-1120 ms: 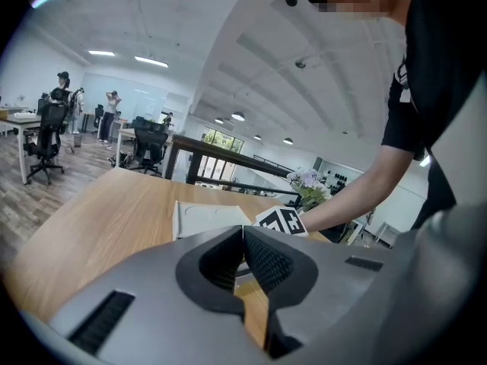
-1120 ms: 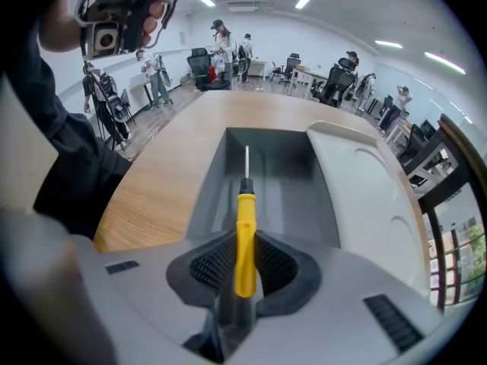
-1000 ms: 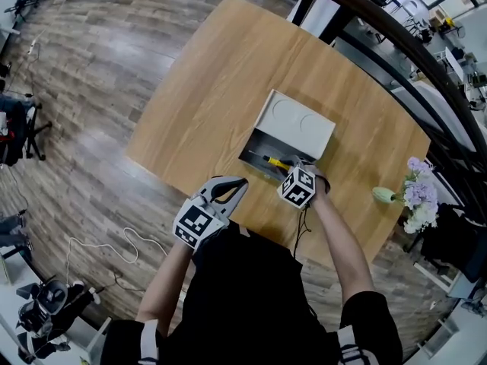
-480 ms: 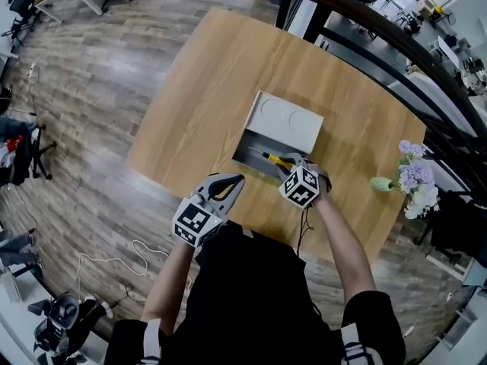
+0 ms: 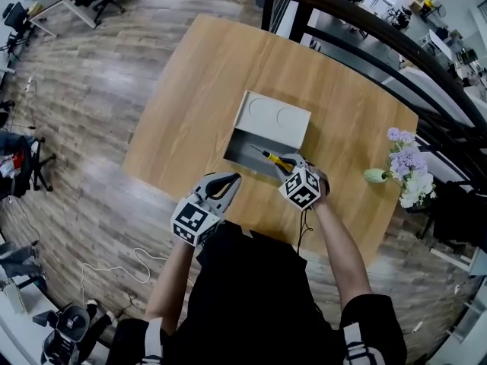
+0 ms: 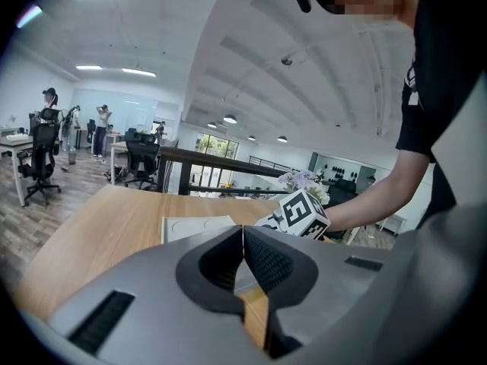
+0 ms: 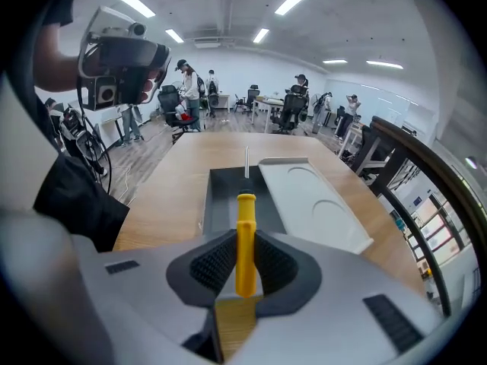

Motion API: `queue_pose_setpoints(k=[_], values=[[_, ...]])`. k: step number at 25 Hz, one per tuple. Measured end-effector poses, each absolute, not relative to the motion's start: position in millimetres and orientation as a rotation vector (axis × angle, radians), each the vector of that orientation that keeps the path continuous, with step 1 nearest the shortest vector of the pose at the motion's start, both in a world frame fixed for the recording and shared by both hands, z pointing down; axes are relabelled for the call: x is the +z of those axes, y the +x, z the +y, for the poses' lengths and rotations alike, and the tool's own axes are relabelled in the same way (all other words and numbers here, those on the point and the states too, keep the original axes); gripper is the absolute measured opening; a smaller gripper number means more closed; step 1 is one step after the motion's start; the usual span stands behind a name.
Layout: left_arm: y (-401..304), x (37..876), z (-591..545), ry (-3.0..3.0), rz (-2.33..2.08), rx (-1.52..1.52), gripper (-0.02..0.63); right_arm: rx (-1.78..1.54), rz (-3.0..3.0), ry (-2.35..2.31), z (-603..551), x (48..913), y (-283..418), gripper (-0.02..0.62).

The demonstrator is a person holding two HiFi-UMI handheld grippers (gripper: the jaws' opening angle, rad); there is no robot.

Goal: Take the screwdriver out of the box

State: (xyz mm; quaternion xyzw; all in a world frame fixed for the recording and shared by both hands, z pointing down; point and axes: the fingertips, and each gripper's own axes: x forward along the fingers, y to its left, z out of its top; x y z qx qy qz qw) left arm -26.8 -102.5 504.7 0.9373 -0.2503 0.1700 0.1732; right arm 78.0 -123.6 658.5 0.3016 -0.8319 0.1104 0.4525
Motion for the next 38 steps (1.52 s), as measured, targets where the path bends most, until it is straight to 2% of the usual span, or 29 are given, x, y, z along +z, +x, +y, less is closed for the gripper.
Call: queue_pose_setpoints(k=[38], values=[[-15.1, 484.2, -66.7, 2.725, -0.741, 0.553, 0.025, 0.44, -2.613, 1.079, -59.2, 536.9, 94.0, 0.083]])
